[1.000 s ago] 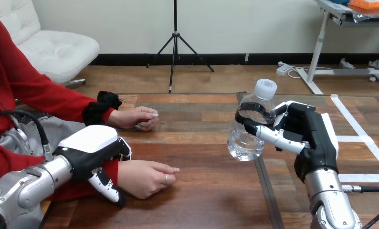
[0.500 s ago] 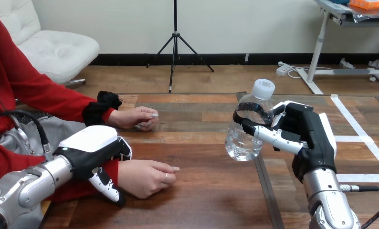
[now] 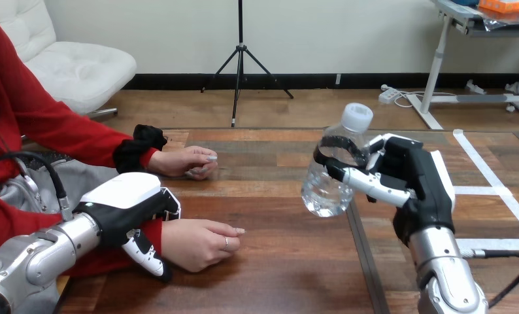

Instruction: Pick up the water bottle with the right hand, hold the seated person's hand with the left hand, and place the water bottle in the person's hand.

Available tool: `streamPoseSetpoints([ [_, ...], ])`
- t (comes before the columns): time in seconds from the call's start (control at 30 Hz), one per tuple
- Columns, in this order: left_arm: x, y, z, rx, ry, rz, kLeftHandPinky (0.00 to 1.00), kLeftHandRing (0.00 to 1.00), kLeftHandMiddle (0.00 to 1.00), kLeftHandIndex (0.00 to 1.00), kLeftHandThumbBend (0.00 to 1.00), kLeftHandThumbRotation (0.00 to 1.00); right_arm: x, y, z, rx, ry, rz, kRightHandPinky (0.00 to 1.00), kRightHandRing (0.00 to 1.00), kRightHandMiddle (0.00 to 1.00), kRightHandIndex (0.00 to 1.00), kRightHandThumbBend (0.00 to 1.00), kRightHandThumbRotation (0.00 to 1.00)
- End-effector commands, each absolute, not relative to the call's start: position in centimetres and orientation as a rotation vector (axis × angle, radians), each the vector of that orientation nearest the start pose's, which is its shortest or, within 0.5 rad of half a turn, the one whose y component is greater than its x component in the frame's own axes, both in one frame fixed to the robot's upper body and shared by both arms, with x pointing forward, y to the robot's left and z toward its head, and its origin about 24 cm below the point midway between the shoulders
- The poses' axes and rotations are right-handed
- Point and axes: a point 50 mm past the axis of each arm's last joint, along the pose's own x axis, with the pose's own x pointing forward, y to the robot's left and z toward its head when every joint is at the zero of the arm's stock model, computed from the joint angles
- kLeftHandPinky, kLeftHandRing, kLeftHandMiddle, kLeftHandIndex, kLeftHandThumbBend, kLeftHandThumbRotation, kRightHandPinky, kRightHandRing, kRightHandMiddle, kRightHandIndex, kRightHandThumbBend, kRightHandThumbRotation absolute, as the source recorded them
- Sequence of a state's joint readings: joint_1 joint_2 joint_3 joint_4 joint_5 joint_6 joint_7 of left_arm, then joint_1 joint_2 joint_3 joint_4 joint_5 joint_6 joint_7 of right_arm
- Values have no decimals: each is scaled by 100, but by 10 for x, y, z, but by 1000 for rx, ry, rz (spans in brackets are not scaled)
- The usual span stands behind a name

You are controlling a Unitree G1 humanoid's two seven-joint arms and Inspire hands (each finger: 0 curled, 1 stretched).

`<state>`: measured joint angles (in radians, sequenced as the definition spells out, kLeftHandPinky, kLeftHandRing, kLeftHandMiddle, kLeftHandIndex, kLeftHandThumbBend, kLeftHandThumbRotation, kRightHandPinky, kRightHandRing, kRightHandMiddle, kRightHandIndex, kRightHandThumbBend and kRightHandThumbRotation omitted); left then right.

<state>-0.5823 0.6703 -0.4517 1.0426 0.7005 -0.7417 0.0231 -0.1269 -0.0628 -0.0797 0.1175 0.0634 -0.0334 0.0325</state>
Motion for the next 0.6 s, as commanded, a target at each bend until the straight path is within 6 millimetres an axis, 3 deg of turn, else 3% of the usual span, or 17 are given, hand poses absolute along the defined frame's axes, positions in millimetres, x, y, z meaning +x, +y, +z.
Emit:
streamPoseSetpoints([
  [0.0,316,225,37,1328,-143,-643,21,27,33,37,84,10,298,-158,85,-7,-187,14,3,6,9,10,47,0],
  [0.2,315,221,39,1311,-182,-634,21,27,33,35,84,8,301,-156,83,-22,-182,12,5,8,12,12,54,0],
  [0.57,315,219,42,1294,-194,-623,22,27,34,34,82,7,305,-149,77,-10,-172,42,4,8,12,12,55,0],
])
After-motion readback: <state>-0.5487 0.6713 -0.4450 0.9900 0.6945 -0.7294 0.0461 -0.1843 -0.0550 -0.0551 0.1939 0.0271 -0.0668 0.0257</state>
